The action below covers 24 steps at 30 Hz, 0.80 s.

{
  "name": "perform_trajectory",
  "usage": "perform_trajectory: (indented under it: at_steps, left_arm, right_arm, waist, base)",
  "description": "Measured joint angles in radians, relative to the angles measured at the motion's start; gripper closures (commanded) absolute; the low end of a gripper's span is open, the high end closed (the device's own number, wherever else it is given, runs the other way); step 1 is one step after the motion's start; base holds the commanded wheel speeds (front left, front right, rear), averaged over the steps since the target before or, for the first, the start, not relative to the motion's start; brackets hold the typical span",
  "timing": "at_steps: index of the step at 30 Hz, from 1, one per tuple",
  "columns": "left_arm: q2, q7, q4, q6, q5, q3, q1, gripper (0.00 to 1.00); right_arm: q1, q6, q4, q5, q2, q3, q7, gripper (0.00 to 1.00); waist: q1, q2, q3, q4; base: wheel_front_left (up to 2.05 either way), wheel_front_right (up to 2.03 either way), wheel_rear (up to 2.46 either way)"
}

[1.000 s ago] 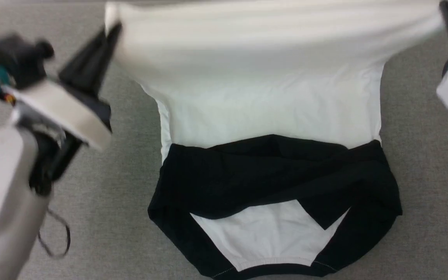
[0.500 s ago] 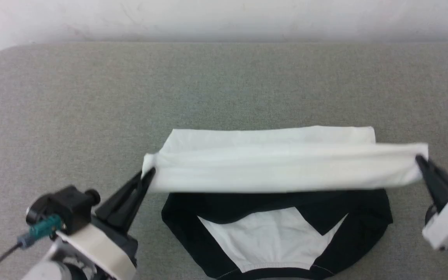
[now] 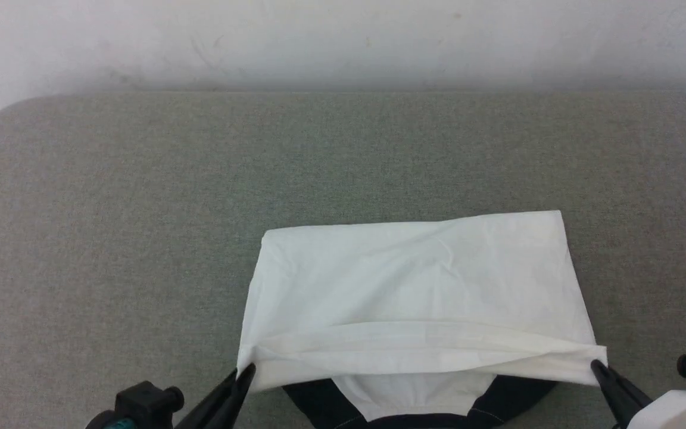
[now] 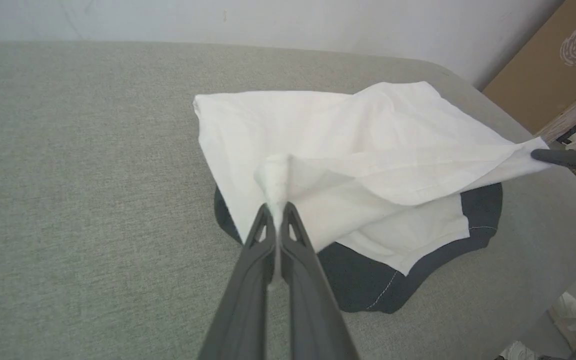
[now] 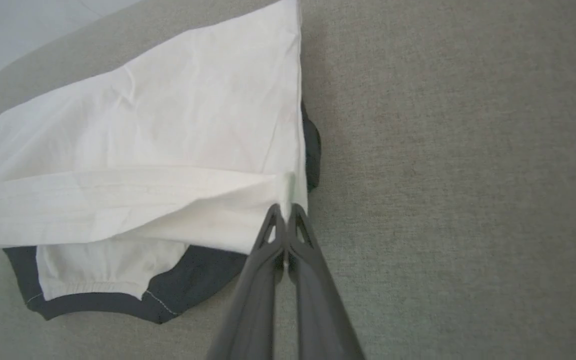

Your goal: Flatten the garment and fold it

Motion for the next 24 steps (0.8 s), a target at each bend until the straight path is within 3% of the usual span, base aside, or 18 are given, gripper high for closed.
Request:
perform_trajectory:
  at_steps: [3,5,6,7,8,9,10,18,24]
  left_arm:
    - [-0.023,-0.001,0.065,-0.013,-0.003,-0.026,-0.002,1.00]
    - [-0.028,0.017,0.105,-0.033,-0.002,-0.053,-0.006,0.82]
    - [-0.032,0.024,0.121,-0.041,-0.002,-0.063,-0.009,0.72]
    - [-0.034,0.033,0.135,-0.043,-0.002,-0.071,-0.012,0.61]
    - [-0.035,0.041,0.145,-0.049,-0.002,-0.078,-0.014,0.46]
    - [-0.035,0.043,0.153,-0.049,0.001,-0.081,-0.015,0.16]
    - [-0.038,0.042,0.158,-0.049,0.002,-0.079,-0.015,0.00]
    - [-0.046,-0.012,0.086,0.020,-0.070,0.009,0.039,0.00]
    - [-0.056,-0.145,-0.043,0.141,-0.067,0.158,0.098,0.00]
  right_arm:
    - [-0.001,0.000,0.052,-0.012,0.001,0.018,-0.014,1.00]
    - [-0.003,0.000,0.091,-0.026,0.000,0.031,-0.018,0.87]
    - [-0.005,0.000,0.107,-0.029,0.000,0.038,-0.023,0.76]
    - [-0.008,0.000,0.119,-0.033,0.000,0.043,-0.025,0.54]
    - [-0.010,0.000,0.129,-0.036,0.000,0.046,-0.025,0.10]
    - [-0.011,0.000,0.134,-0.038,-0.002,0.050,-0.026,0.00]
    - [-0.011,0.000,0.136,-0.039,-0.004,0.050,-0.026,0.00]
    - [0.001,0.000,0.044,0.011,-0.013,0.011,-0.026,0.00]
    - [0.012,0.000,-0.023,0.018,-0.008,-0.081,-0.036,0.00]
  waist:
    - [0.0000,0.0000,-0.010,-0.006]
    - [0.0000,0.0000,-0.018,-0.007]
    - [0.0000,0.0000,-0.021,-0.008]
    - [0.0001,0.0000,-0.025,-0.009]
    - [0.0001,0.0000,-0.029,-0.009]
    - [0.0001,0.0000,-0.032,-0.010]
    - [0.0000,0.0000,-0.036,-0.009]
    - [0.0000,0.0000,-0.077,-0.003]
    - [-0.0001,0.0000,-0.093,0.003]
  base:
    - [0.00,0.00,0.00]
    - [0.00,0.00,0.00]
    - [0.00,0.00,0.00]
    - [0.00,0.00,0.00]
    - [0.00,0.00,0.00]
    - [0.00,0.00,0.00]
    - [0.00,0.00,0.00]
    - [0.00,0.00,0.00]
    - [0.00,0.00,0.00]
